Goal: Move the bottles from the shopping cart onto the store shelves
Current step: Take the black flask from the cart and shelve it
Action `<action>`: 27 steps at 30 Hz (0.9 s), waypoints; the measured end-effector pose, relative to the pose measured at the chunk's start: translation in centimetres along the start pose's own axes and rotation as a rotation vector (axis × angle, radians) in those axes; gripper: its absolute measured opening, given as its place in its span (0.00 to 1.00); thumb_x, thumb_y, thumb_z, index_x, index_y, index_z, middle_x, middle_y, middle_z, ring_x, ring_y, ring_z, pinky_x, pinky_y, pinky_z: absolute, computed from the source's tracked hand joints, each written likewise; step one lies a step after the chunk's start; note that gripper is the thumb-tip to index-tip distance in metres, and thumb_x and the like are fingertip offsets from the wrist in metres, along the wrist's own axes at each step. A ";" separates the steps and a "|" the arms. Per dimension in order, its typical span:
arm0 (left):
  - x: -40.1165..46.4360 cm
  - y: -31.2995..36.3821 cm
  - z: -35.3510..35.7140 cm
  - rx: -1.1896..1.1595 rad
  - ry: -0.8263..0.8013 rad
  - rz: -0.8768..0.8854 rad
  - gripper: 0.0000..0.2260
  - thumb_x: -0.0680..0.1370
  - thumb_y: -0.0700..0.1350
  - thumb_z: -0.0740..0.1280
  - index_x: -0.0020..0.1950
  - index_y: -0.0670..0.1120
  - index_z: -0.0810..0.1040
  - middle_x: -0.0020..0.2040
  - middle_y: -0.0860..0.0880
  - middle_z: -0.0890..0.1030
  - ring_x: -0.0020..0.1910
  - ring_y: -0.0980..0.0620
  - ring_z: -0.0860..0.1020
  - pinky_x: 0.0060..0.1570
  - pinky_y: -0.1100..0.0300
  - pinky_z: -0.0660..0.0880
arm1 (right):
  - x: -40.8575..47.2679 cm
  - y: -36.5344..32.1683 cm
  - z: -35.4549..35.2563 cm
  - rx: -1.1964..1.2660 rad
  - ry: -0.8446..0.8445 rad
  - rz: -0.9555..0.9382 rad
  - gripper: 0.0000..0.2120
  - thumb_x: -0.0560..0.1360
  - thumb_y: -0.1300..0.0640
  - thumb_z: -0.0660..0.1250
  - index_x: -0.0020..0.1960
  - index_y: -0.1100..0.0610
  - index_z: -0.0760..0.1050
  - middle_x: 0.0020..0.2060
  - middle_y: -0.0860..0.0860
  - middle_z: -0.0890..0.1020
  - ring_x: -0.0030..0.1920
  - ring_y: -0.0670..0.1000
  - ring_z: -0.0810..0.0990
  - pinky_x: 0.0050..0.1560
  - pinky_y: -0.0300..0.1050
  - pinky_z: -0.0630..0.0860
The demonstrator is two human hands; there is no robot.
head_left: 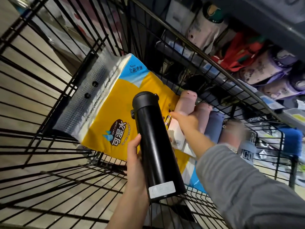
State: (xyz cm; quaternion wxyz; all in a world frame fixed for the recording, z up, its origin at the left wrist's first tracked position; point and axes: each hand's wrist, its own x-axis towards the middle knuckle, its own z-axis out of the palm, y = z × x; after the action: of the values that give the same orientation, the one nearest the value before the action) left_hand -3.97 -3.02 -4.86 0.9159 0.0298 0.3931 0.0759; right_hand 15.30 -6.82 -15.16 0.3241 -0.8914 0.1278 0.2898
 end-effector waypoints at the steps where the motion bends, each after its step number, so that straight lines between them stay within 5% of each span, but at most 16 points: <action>1: -0.1 -0.1 0.0 0.013 -0.022 0.003 0.31 0.64 0.60 0.71 0.59 0.41 0.78 0.45 0.40 0.80 0.41 0.43 0.79 0.43 0.54 0.76 | -0.3 0.5 -0.1 0.047 0.009 -0.005 0.43 0.57 0.40 0.80 0.64 0.60 0.70 0.54 0.53 0.79 0.54 0.56 0.80 0.50 0.48 0.78; 7: -0.7 -0.3 1.0 0.120 -0.079 0.050 0.22 0.70 0.60 0.61 0.43 0.43 0.85 0.39 0.44 0.81 0.34 0.47 0.80 0.34 0.59 0.79 | -3.9 3.7 -3.9 0.193 -0.054 -0.052 0.36 0.62 0.45 0.79 0.61 0.54 0.65 0.56 0.51 0.75 0.52 0.55 0.76 0.51 0.52 0.76; 11: -0.9 -0.7 1.3 0.233 -0.093 0.045 0.25 0.71 0.61 0.60 0.53 0.44 0.82 0.45 0.43 0.81 0.40 0.46 0.79 0.39 0.57 0.77 | -6.5 5.2 -8.6 0.356 -0.075 -0.086 0.31 0.63 0.52 0.79 0.57 0.53 0.65 0.49 0.49 0.77 0.46 0.49 0.78 0.42 0.47 0.77; 14: -1.6 -1.1 1.8 0.376 -0.105 0.087 0.24 0.72 0.62 0.59 0.49 0.46 0.85 0.43 0.44 0.82 0.38 0.47 0.81 0.36 0.58 0.79 | -8.0 6.3 -13.1 0.434 -0.104 -0.143 0.26 0.68 0.58 0.76 0.58 0.53 0.64 0.46 0.46 0.76 0.43 0.45 0.77 0.36 0.42 0.73; 18: -3.3 -3.3 2.6 0.632 -0.108 0.246 0.27 0.62 0.71 0.70 0.46 0.51 0.86 0.42 0.46 0.84 0.37 0.51 0.82 0.35 0.58 0.80 | -9.7 8.8 -19.3 0.507 -0.109 -0.193 0.24 0.68 0.60 0.76 0.58 0.51 0.68 0.50 0.50 0.79 0.48 0.51 0.80 0.45 0.49 0.78; 22: -5.8 -8.6 4.3 0.669 -0.073 0.314 0.21 0.65 0.60 0.70 0.49 0.47 0.83 0.40 0.46 0.84 0.34 0.50 0.83 0.32 0.58 0.80 | -12.1 13.5 -25.3 0.615 -0.125 -0.263 0.28 0.64 0.60 0.79 0.60 0.53 0.71 0.51 0.52 0.81 0.48 0.51 0.82 0.43 0.49 0.80; 24: -6.9 -12.3 5.5 0.710 -0.141 0.286 0.31 0.59 0.59 0.78 0.56 0.43 0.81 0.44 0.44 0.83 0.38 0.48 0.83 0.35 0.56 0.81 | -13.3 16.8 -28.4 0.657 -0.106 -0.269 0.26 0.61 0.57 0.78 0.56 0.50 0.74 0.49 0.52 0.82 0.46 0.52 0.83 0.43 0.51 0.80; 27: -8.5 -18.9 6.9 0.747 -0.263 0.179 0.32 0.49 0.61 0.82 0.46 0.43 0.86 0.40 0.43 0.83 0.35 0.48 0.83 0.35 0.57 0.81 | -15.3 23.1 -33.2 0.721 -0.038 -0.225 0.34 0.53 0.49 0.78 0.57 0.52 0.75 0.49 0.52 0.84 0.46 0.54 0.83 0.44 0.54 0.81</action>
State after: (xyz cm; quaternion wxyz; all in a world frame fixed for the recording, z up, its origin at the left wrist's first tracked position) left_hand -2.56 -23.05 3.75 0.8742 0.4042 0.2691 0.0029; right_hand 7.89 -45.40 3.01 0.6492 -0.7231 0.1166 0.2054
